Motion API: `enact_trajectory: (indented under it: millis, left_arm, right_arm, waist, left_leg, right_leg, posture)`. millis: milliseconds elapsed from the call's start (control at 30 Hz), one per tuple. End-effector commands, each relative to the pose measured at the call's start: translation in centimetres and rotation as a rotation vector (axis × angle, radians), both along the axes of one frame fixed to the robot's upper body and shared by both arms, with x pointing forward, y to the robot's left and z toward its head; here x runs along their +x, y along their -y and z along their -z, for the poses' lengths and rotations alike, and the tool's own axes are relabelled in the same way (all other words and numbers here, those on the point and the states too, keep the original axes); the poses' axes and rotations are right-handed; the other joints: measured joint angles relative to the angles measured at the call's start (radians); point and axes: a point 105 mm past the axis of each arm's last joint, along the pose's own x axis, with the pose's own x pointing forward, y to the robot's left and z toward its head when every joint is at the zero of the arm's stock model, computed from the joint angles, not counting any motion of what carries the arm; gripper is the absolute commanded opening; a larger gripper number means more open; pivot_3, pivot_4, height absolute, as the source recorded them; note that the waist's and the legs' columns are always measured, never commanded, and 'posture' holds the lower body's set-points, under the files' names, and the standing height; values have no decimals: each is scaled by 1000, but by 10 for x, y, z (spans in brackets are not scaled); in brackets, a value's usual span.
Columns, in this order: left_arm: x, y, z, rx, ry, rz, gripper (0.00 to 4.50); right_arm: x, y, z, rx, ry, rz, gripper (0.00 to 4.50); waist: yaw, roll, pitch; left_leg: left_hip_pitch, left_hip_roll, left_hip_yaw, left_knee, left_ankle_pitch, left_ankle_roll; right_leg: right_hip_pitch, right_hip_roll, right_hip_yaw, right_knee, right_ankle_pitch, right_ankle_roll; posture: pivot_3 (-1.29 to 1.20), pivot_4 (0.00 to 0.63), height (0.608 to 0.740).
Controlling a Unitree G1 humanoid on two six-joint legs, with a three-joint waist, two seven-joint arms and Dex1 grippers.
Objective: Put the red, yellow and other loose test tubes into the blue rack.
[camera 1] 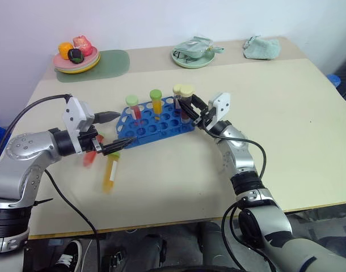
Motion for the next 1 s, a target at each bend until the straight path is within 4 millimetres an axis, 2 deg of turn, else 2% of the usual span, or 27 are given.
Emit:
enact_trajectory:
  millis: [33,333,433,567,767,833,933,1000]
  left_arm:
    - [-5,-5,-14,11,50,-3,4500]
    - [-5,-4,-17,23,52,-1,4500]
    - [-6,-4,-16,24,49,1,4500]
    - [-6,1,-17,21,52,2,4500]
    - [-8,8,-17,8,47,-4,4500]
    - [-10,8,-19,19,49,-15,4500]
    - [-14,3,-23,24,48,-72,4500]
    - [-18,0,-20,58,15,-121,4500]
  right_arm:
    - [-2,-5,-10,13,49,-4,1149]
    - [1,-4,-5,26,30,2,1149]
    - [-1,-2,-7,64,13,-39,2324]
    - [-2,6,-12,19,47,-18,4376]
    - [-8,20,-19,-23,57,-34,4450]
    - [-18,28,-22,-68,67,-73,4450]
    - [-32,49,-34,-134,56,-118,4450]
    - [-44,63,-40,-196,33,-164,4450]
  waist:
    - [0,0,0]
    - [0,0,0]
    - [0,0,0]
    - [0,0,0]
    - [1,0,0]
    - [3,0,0]
    - [6,0,0]
    - [8,1,0]
  left_leg:
    - [0,0,0,0,0,0]
    - [0,0,0,0,0,0]
    - [0,0,0,0,0,0]
    - [0,0,0,0,0,0]
    - [0,0,0,0,0,0]
    - [0,0,0,0,0,0]
    - [0,0,0,0,0,0]
    - [0,0,1,0,0,0]
  right_leg:
    - [0,0,0,0,0,0]
    - [0,0,0,0,0,0]
    - [0,0,0,0,0,0]
    - [0,0,0,0,0,0]
    - [0,0,0,0,0,0]
    - [0,0,0,0,0,0]
    - [0,0,0,0,0,0]
    - [0,0,1,-1,0,0]
  posture:
    - [0,150,740]
    - [0,150,740]
    - [0,150,740]
    - [0,150,740]
    - [0,150,740]
    - [0,150,740]
    - [0,150,740]
    - [0,150,740]
